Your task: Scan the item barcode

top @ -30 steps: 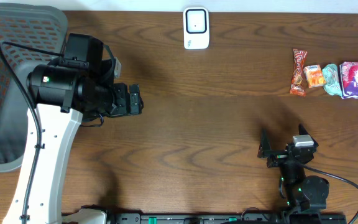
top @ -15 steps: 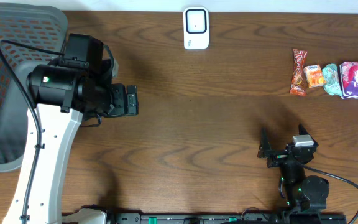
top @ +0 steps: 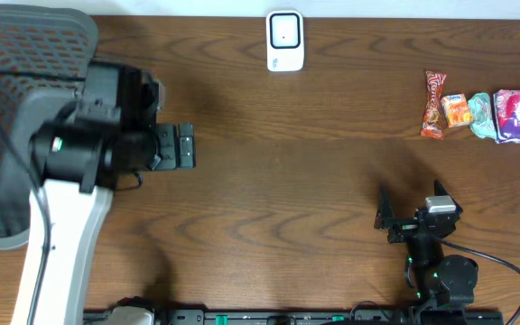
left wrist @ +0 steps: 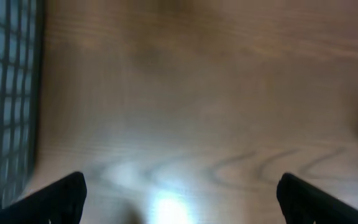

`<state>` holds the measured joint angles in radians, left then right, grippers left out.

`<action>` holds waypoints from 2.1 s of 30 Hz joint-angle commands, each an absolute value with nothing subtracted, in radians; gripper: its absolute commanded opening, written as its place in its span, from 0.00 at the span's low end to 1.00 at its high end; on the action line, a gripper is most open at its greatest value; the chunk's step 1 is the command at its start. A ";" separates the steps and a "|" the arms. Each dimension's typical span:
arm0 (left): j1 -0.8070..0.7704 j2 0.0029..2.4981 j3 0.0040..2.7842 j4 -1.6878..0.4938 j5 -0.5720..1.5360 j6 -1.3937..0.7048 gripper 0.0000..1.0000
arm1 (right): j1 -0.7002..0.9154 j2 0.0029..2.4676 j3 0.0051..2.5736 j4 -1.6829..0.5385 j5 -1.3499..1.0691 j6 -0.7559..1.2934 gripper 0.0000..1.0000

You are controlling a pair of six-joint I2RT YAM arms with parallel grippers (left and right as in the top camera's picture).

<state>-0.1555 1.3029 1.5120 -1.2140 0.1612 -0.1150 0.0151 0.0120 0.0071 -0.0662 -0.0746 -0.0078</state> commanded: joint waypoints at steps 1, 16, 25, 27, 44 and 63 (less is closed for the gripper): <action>-0.156 1.186 1.404 -1.131 0.253 0.049 0.98 | 0.007 0.006 0.006 -0.071 -0.066 0.006 0.99; -0.155 0.511 0.624 -0.346 0.325 0.150 0.98 | 0.007 0.006 0.006 -0.071 -0.066 0.006 0.99; -0.150 0.282 0.421 -0.228 0.321 0.150 0.98 | 0.007 0.006 0.006 -0.071 -0.066 0.006 0.99; -0.135 0.261 0.386 -0.191 0.321 0.150 0.98 | 0.007 0.006 0.006 -0.071 -0.066 0.006 0.99; -0.031 0.017 0.085 0.146 0.321 0.149 0.98 | 0.007 0.006 0.006 -0.071 -0.066 0.006 0.99; -0.022 0.001 0.004 0.081 0.147 0.006 0.98 | 0.007 0.006 0.006 -0.071 -0.066 0.006 0.99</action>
<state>-0.0273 0.0109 0.0082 0.0914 0.1928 0.0433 0.0151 0.0116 0.0071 -0.0669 -0.0708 -0.0078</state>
